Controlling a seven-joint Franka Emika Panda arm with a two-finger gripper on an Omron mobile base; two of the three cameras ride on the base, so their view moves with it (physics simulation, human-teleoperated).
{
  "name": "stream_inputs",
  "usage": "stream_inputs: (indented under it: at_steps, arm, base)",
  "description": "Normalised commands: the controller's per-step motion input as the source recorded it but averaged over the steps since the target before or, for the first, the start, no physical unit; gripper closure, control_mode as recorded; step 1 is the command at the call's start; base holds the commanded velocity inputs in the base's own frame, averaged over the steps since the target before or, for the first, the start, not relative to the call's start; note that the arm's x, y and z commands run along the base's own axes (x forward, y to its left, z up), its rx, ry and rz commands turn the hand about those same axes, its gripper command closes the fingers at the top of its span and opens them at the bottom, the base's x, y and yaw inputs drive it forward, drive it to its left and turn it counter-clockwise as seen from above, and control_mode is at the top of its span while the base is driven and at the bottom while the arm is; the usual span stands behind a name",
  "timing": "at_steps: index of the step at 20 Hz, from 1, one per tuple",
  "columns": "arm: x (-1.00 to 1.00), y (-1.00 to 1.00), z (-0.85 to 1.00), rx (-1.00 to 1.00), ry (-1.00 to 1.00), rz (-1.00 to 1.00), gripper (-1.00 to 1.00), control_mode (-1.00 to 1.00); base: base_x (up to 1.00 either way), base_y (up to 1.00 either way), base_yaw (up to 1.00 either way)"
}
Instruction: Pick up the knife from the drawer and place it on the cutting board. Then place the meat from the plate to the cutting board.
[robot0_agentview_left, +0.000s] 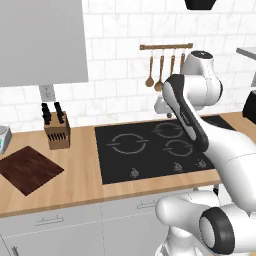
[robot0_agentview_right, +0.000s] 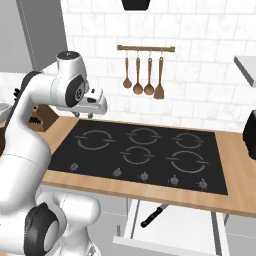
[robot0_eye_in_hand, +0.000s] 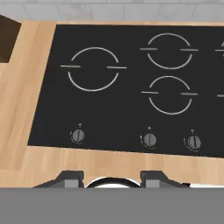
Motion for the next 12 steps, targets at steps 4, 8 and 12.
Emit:
stream_inputs:
  at_steps: [4,8,12]
  arm:
    - [-0.02,0.00,-0.09,-0.06,0.00,0.00,-1.00,-1.00]
    - [-0.09,0.00,-0.16,-0.03,0.00,-0.01,-1.00,-1.00]
    - [-0.24,0.05,-0.03,0.00,0.00,-0.25,-1.00,-1.00]
  base:
    - [0.00,0.00,0.00]
    - [0.00,0.00,0.00]
    - [0.00,0.00,0.00]
